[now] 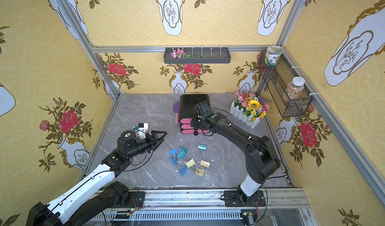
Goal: Put the binder clips in the drawer according to color
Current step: Open the drawer in the storage box.
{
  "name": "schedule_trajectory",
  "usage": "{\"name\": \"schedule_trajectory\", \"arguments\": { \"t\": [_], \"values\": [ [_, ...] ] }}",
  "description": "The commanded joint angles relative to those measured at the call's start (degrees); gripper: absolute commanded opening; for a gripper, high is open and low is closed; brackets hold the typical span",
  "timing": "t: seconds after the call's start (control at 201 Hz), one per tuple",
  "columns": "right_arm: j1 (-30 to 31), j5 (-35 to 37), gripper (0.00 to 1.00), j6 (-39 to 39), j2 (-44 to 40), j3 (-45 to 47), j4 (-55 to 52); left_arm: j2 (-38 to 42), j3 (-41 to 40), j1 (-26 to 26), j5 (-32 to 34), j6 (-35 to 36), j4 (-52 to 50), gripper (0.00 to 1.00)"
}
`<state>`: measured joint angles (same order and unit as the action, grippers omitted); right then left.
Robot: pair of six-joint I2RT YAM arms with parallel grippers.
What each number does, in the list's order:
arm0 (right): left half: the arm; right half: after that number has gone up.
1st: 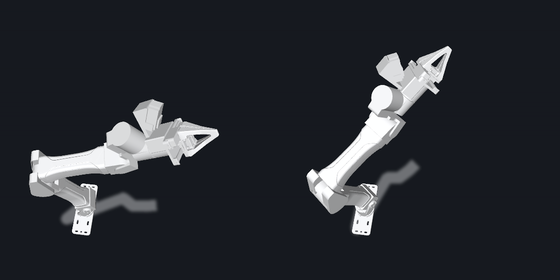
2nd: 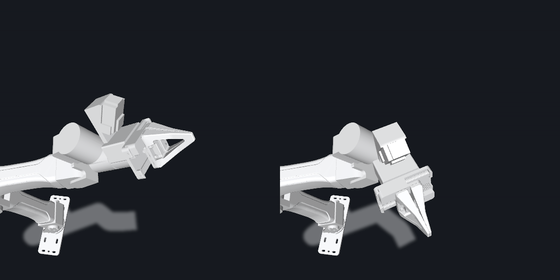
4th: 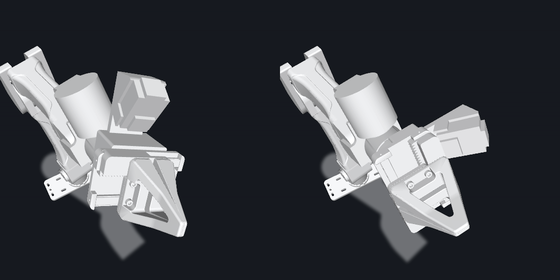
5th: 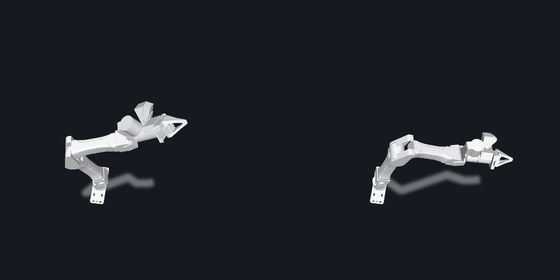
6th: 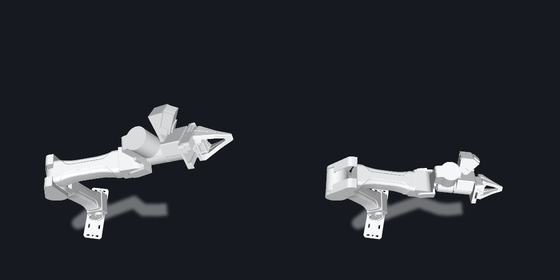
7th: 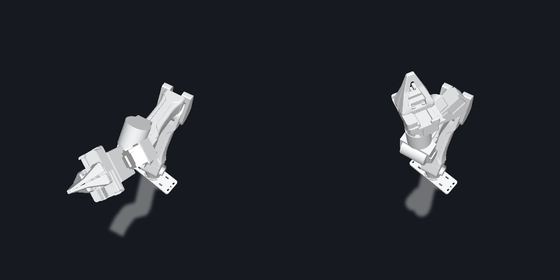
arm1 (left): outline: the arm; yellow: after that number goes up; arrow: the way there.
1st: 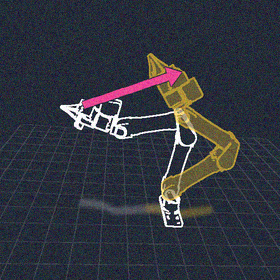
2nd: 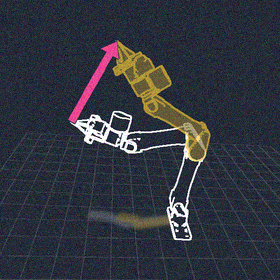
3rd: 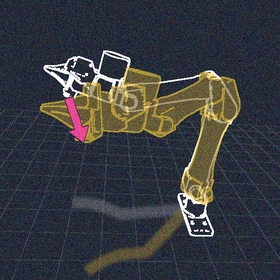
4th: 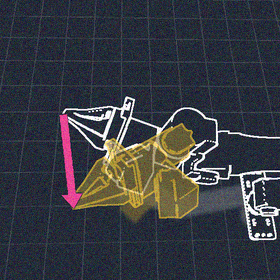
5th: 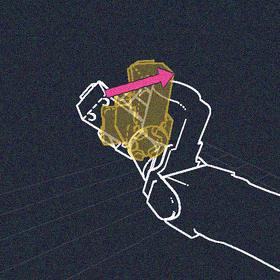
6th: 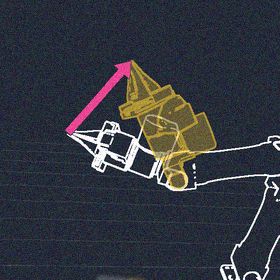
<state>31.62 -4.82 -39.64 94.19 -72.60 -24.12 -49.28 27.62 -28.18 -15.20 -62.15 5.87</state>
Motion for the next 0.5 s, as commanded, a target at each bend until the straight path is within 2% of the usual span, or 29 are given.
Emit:
{"name": "schedule_trajectory", "arguments": {
  "t": [0.0, 0.174, 0.498],
  "values": [
    [0.1, 0.0, 0.40, 0.4, 0.1, 0.1, 0.0, -0.1, -0.5, 0.0, -0.4, -0.1, 1.8, 0.68],
    [0.6, 0.7, 0.33, -0.3, -1.4, 1.6, -0.4, -0.4, -0.8, 0.0, -0.4, -0.6, 2.4, 0.68],
    [3.4, 2.1, 0.31, -2.5, -5.1, 4.5, -0.9, -1.4, -1.0, 0.0, -0.6, -1.4, 3.6, 0.68]
  ]
}}
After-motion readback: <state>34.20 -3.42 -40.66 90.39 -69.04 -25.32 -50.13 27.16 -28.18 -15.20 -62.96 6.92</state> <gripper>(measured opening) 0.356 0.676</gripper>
